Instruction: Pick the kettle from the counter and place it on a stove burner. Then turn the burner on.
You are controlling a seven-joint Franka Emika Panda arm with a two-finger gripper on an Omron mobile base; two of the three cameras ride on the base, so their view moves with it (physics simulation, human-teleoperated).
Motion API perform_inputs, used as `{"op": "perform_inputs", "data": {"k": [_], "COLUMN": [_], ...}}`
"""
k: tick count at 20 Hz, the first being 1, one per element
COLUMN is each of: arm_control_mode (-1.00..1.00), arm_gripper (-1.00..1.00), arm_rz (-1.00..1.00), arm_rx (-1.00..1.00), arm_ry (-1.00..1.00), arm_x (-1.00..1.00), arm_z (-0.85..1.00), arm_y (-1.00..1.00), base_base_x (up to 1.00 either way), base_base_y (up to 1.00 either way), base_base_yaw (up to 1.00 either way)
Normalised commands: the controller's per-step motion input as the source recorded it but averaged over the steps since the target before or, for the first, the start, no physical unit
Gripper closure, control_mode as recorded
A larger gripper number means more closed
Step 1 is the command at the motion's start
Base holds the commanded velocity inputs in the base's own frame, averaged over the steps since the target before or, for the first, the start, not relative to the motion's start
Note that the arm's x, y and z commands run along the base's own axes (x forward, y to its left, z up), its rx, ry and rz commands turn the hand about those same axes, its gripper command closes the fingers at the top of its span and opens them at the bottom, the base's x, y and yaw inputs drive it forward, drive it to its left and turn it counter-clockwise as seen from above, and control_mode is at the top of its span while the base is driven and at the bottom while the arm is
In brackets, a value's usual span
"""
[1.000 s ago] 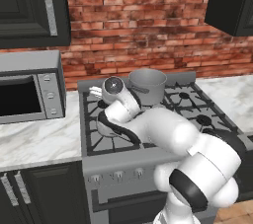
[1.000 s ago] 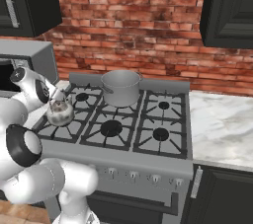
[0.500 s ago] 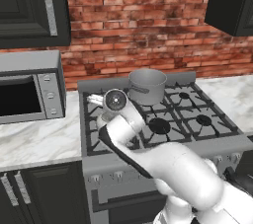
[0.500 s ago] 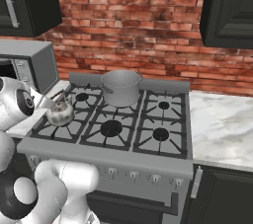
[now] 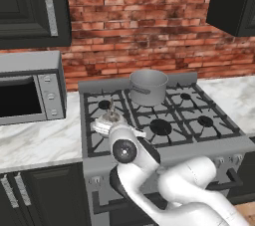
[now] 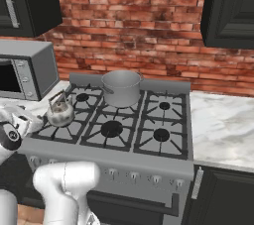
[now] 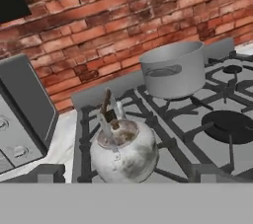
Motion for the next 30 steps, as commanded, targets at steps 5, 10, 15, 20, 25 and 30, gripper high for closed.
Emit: {"op": "perform_inputs", "data": {"k": [5,10,15,20,25,30], "arm_control_mode": [-1.0,-1.0,-1.0,-1.0,-1.0,-1.0], "arm_gripper": [-1.0,-1.0,-1.0,-1.0,-1.0,-1.0], "arm_rz": [0.0,0.0,0.0,0.0,0.0,0.0], "arm_rx": [-0.08,-0.07,-0.06,-0.03,0.0,-0.01], "arm_ry": [-0.22,-0.22,-0.13,-0.09,-0.03,-0.04], "arm_x": [-0.65,-0.62,-0.56,-0.34,-0.03,0.0], "arm_z": [-0.25,-0.29,-0.29,-0.37,-0.34,-0.49], "arm_y": [0.0,0.02,0.02,0.0,0.1,0.24], "base_base_x": [0.0,0.0,0.0,0.0,0.0,0.0], "base_base_y": [0.0,0.0,0.0,0.0,0.0,0.0], "base_base_yaw": [0.0,0.0,0.0,0.0,0.0,0.0]}}
